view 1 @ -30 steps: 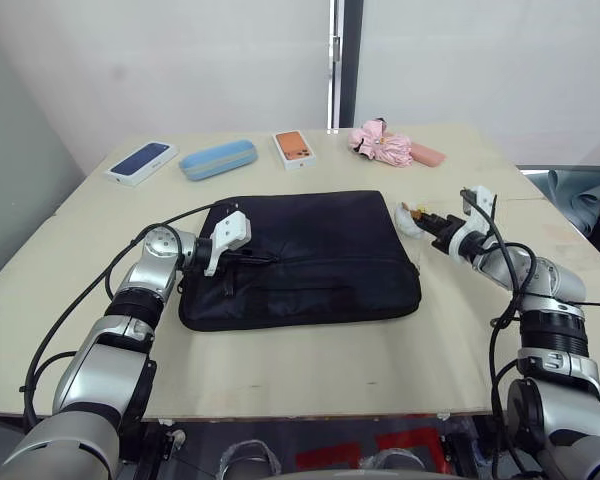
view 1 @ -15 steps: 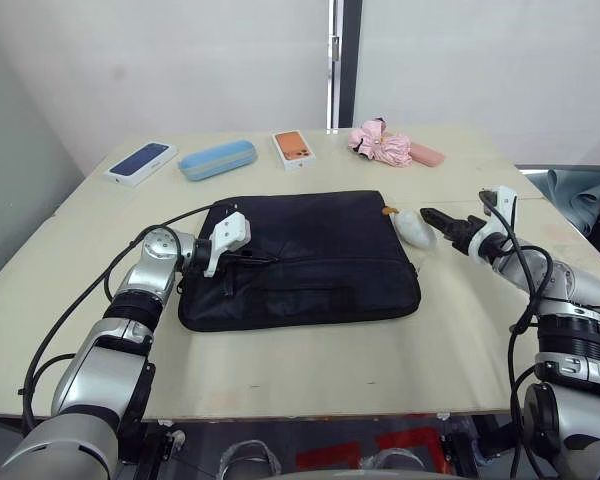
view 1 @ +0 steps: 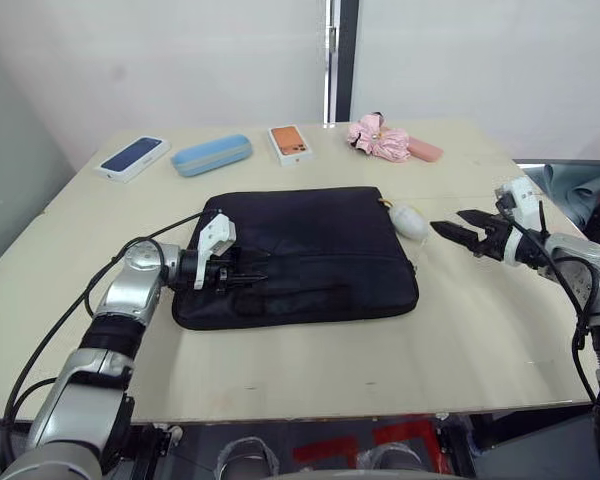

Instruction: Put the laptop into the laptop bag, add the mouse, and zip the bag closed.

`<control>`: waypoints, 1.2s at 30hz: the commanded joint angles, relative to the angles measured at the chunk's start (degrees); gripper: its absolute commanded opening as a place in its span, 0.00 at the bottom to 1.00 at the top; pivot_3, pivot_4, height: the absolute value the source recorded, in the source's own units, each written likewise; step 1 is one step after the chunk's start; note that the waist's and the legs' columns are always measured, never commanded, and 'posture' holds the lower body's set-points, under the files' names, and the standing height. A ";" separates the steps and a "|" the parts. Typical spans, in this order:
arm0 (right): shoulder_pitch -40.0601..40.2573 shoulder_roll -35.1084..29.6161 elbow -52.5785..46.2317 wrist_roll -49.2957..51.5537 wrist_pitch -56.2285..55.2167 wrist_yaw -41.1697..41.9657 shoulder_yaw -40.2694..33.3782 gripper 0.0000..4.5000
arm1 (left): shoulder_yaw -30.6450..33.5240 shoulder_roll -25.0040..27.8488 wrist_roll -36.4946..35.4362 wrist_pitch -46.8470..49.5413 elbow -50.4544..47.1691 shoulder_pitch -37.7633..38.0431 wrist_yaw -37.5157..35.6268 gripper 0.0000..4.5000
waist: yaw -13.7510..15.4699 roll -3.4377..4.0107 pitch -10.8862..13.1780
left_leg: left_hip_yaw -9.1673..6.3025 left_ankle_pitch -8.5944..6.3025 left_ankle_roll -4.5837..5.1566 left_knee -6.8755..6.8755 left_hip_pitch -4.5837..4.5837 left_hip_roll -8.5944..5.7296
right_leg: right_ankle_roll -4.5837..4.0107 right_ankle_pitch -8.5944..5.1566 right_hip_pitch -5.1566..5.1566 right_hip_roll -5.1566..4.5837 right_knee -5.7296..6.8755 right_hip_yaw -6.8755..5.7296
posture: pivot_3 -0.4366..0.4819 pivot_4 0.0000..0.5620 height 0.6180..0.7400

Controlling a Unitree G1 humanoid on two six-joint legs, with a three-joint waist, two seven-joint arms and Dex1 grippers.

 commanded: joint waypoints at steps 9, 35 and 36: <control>-3.80 -13.16 0.95 -4.63 -10.68 21.75 3.84 1.00 | 18.32 15.95 -9.17 14.89 -16.01 13.03 6.79 0.99 | -0.14 -0.33 0.87 | -0.14 0.04 0.77 0.67 -0.73 0.19 | -0.09 0.00 -0.42 0.17 0.08 -0.09 | 0.48 0.27 1.00; -15.27 -24.46 8.56 -6.93 -15.19 35.96 3.82 1.00 | 30.93 41.31 -8.14 16.63 -2.49 17.01 -1.29 0.99 | 0.46 -0.80 1.32 | -0.33 -0.05 0.93 1.77 -0.69 0.29 | -0.32 0.00 -0.27 0.14 1.02 -0.07 | 0.48 0.27 1.00; -14.71 -24.56 8.43 -7.03 -15.51 36.09 3.75 1.00 | 30.65 41.24 -7.98 16.27 -2.34 17.15 -1.42 0.99 | 0.45 -0.80 1.32 | -0.33 -0.06 0.94 1.84 -0.69 0.29 | -0.34 0.00 -0.27 0.14 1.07 -0.07 | 0.48 0.27 1.00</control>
